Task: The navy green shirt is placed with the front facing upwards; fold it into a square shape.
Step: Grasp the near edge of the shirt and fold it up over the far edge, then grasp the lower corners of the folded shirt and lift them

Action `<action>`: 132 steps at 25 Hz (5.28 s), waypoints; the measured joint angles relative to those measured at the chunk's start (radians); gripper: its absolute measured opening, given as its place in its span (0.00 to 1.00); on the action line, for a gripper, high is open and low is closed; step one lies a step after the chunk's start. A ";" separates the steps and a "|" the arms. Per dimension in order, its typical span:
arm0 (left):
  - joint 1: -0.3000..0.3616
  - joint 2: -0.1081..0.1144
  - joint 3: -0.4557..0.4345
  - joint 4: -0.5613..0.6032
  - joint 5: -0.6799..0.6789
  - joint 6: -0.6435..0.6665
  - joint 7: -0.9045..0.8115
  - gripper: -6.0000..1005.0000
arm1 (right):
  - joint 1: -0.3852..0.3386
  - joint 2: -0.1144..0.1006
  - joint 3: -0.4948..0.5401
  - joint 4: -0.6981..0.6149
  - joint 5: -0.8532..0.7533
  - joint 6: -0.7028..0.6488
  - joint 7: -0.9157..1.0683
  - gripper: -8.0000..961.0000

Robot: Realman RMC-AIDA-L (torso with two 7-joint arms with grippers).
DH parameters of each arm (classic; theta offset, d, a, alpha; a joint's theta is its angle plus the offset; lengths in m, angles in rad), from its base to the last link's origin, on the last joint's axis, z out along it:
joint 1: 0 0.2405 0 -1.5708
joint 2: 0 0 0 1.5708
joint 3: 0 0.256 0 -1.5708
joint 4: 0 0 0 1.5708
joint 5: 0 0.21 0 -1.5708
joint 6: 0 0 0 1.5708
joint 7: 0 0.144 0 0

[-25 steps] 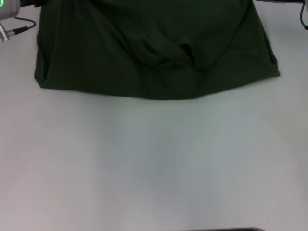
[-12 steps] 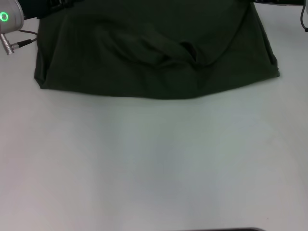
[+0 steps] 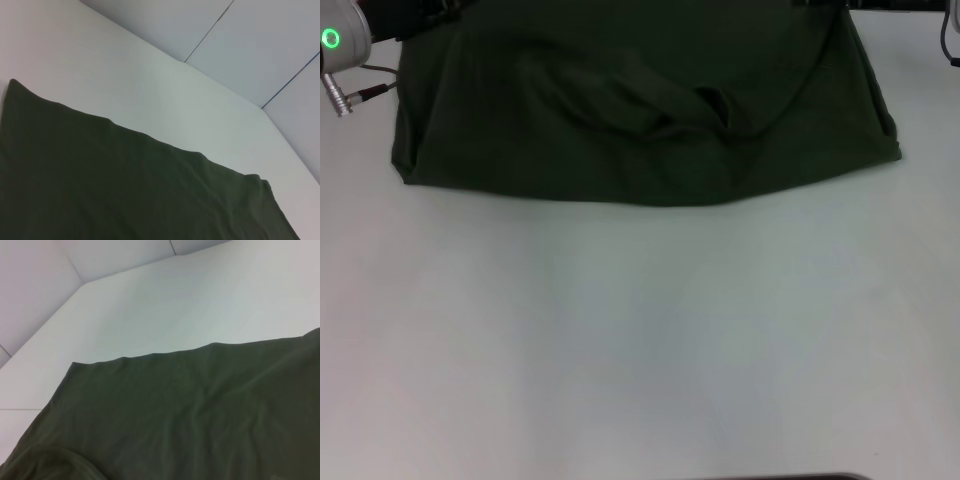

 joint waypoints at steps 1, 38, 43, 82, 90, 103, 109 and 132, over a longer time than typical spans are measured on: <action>0.000 0.000 0.000 -0.001 0.000 0.000 0.000 0.76 | -0.001 0.000 -0.001 0.000 0.000 0.000 0.002 0.66; 0.108 -0.022 0.008 -0.073 -0.027 0.210 0.129 0.88 | -0.206 -0.040 -0.001 -0.073 0.016 -0.227 0.049 0.69; 0.118 -0.022 0.008 -0.074 -0.027 0.220 0.157 0.88 | -0.201 -0.042 -0.012 -0.068 -0.013 -0.249 0.083 0.68; 0.112 -0.028 0.008 -0.081 -0.040 0.211 0.197 0.88 | -0.218 -0.010 -0.055 -0.041 -0.011 -0.204 0.115 0.67; 0.113 -0.031 0.008 -0.079 -0.041 0.211 0.197 0.88 | -0.238 -0.015 -0.053 -0.041 -0.010 -0.200 0.114 0.62; 0.112 -0.032 0.008 -0.079 -0.041 0.212 0.197 0.88 | -0.244 -0.015 -0.059 -0.042 -0.012 -0.215 0.095 0.46; 0.117 -0.032 0.008 -0.078 -0.041 0.211 0.198 0.88 | -0.250 -0.019 -0.053 -0.041 -0.011 -0.232 0.090 0.27; 0.205 0.102 0.100 -0.073 0.027 0.322 0.147 0.88 | -0.268 -0.036 -0.034 -0.054 -0.004 -0.236 0.076 0.04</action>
